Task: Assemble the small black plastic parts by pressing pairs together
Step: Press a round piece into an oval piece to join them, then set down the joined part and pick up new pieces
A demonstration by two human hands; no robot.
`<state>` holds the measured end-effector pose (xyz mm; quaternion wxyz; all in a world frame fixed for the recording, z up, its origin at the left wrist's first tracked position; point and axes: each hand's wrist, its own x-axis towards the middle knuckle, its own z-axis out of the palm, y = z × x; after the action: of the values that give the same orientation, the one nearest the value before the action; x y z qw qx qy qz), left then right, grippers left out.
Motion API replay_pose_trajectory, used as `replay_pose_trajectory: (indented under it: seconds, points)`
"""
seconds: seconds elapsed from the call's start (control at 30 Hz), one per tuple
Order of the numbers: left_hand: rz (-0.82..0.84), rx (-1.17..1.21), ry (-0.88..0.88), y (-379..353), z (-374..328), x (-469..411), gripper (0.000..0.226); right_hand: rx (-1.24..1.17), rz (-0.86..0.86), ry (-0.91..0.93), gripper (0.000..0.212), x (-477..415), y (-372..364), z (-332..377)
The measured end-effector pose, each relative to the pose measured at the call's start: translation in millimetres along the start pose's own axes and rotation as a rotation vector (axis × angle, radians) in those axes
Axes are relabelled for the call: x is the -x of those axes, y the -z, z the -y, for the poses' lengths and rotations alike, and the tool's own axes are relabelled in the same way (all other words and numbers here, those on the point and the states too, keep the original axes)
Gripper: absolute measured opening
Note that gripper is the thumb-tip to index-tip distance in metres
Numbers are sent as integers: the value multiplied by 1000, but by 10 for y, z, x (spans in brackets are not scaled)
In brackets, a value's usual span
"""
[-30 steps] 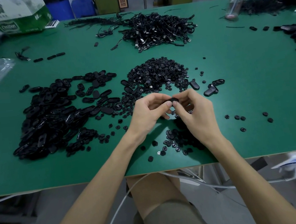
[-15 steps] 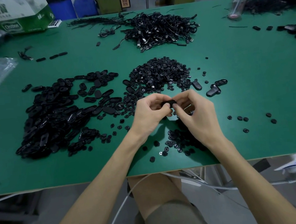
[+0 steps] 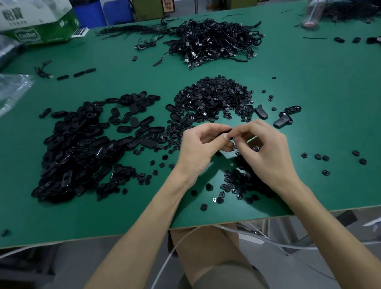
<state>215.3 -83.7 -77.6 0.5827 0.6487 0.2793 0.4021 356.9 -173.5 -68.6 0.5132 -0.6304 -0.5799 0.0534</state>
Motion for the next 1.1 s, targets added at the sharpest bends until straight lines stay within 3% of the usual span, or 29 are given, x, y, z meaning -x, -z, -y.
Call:
replay_pose_trajectory:
  seconds: [0.23,0.37,0.43,0.5,0.57,0.67,0.77,0.87,1.03,1.1]
  points:
    - [-44,-41,-40,-30,-4,8,18,-54,-9,-68,22,-4,19,46]
    - [-156,-280,-69,75,-138,-64,20,-84,-130,-148,29,-32,45,7]
    - [-274,-483,-68,296,-229,-157,22,-148,-238,-263,38,-56,68,-56]
    - [-346,-871,-50,623,-302,-261,27,-229,-299,-395,50,-74,76,-117]
    - [-334,-1249,4,965,-333,-333,24,-282,-275,-495,65,-76,71,-151]
    - [-270,-1478,143,1287,-359,-370,19,-323,-223,-520,74,-67,60,-173]
    - [-187,-1499,193,1347,-365,-335,23,-342,-204,-529,71,-67,56,-178]
    - [-207,-1497,184,1338,-353,-318,22,-228,-189,-491,56,-52,69,-169]
    - [-267,-1498,152,1298,-312,-262,14,99,39,-296,26,-35,39,-122]
    - [-310,-1389,109,1242,-289,-227,11,197,127,-229,21,-40,6,-113]
